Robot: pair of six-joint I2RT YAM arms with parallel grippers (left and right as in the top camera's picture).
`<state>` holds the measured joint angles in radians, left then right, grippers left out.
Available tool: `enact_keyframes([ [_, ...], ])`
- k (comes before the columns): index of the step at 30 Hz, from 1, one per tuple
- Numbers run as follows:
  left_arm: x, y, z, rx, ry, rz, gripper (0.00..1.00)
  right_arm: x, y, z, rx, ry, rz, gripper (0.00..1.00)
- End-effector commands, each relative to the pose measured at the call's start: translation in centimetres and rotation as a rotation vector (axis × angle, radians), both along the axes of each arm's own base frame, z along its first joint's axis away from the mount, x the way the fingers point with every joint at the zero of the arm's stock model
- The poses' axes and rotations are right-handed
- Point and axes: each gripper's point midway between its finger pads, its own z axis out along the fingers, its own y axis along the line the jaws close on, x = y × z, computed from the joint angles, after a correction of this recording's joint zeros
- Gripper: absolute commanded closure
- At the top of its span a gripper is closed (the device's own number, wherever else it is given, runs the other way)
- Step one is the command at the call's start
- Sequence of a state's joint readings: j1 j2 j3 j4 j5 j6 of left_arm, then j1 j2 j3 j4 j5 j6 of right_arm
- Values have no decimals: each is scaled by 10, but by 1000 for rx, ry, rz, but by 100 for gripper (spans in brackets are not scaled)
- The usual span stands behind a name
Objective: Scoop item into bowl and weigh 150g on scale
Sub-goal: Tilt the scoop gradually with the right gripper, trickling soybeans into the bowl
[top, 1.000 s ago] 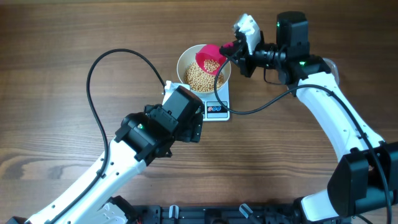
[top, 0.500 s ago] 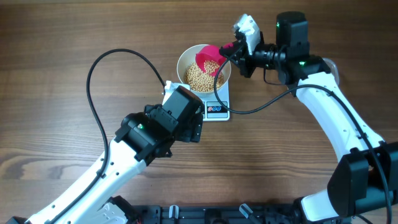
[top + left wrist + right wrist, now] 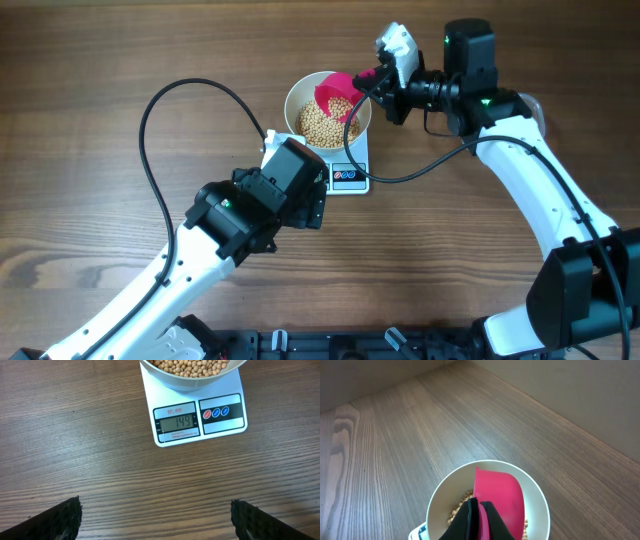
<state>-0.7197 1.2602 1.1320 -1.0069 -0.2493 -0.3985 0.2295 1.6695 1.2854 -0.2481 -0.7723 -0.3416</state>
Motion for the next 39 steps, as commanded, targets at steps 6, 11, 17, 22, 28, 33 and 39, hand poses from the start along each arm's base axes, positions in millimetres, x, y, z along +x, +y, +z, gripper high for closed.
enact_keyframes([
  [6,0,2,-1,2,1,6,0,-14,8,25,34,-68,89,96],
  [11,0,2,-1,3,1,6,0,6,-7,12,-47,-58,-49,96],
  [17,0,2,-1,2,1,6,0,5,-7,12,-44,-54,-47,96],
  [22,0,2,-1,3,1,6,0,5,-7,13,-40,-48,-50,96],
  [28,0,2,-1,2,1,6,0,5,-7,13,-32,-34,-58,96],
  [33,0,2,-1,3,1,6,0,5,-7,12,-32,-33,-58,96],
  [39,0,2,-1,2,1,6,0,5,-7,12,-32,-33,-59,96],
])
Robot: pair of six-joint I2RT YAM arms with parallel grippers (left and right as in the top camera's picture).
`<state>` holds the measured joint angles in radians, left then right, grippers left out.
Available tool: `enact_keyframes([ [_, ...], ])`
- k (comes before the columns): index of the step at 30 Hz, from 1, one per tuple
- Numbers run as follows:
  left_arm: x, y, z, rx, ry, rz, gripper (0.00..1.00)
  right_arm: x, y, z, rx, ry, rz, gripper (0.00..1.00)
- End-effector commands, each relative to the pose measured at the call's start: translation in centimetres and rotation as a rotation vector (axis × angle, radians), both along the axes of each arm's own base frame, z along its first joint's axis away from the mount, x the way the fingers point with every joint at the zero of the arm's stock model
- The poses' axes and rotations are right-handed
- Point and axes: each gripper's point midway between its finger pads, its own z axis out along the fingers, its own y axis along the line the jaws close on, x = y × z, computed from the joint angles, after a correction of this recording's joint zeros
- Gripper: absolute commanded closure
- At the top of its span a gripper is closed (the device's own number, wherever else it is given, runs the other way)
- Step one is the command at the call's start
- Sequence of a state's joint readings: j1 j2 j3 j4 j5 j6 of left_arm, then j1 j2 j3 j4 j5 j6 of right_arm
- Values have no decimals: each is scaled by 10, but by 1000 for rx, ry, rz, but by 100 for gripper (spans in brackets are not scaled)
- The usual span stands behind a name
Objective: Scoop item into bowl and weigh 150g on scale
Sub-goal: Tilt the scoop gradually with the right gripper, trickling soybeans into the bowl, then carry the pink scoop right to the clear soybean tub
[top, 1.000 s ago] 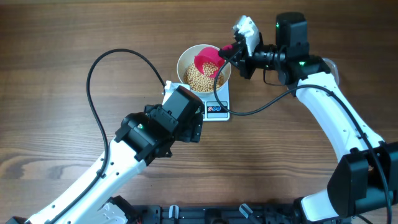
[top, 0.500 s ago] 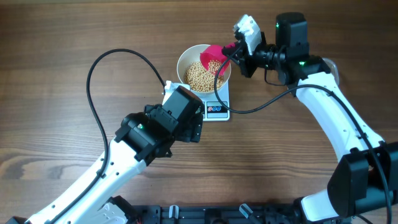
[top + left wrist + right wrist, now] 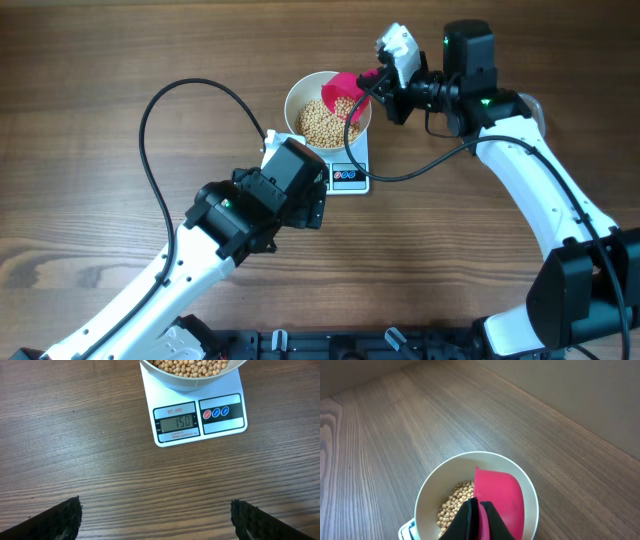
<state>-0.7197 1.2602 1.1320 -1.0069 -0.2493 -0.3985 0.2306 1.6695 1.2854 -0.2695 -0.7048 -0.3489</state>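
A cream bowl [image 3: 300,93] holding soybeans [image 3: 322,122] stands on a small white scale [image 3: 226,422], whose display [image 3: 182,422] reads 150. My right gripper [image 3: 479,516] is shut on the handle of a pink scoop [image 3: 498,494], holding it over the bowl's right side [image 3: 422,501]. The scoop [image 3: 345,84] sits above the bowl's upper right rim. My left gripper [image 3: 155,520] stands open over bare table below the scale, with nothing between its fingertips [image 3: 60,517].
The wooden table [image 3: 120,60] stretches on all sides of the scale. A black cable [image 3: 150,110] loops from the left arm over the table's left half. Another cable [image 3: 420,170] hangs from the right arm beside the scale.
The scale's reading went from 149 to 150. The pink scoop shifted toward the bowl's upper right rim, uncovering more beans. My left gripper has not moved.
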Motion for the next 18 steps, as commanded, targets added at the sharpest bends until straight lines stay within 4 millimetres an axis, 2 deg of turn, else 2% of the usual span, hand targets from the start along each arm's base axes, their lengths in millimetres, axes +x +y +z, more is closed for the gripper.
enact_keyframes([
  [1,0,2,-1,3,1,6,0,0,0,21,14,-40,-9,96],
  [6,0,2,-1,3,1,6,0,1,0,22,35,-17,-27,96],
  [11,0,2,-1,2,1,6,0,3,-5,33,142,65,-61,96],
  [15,0,2,-1,3,1,6,0,6,-21,47,251,116,-57,96],
  [18,0,2,-1,3,1,6,0,9,-41,64,347,140,-53,96],
])
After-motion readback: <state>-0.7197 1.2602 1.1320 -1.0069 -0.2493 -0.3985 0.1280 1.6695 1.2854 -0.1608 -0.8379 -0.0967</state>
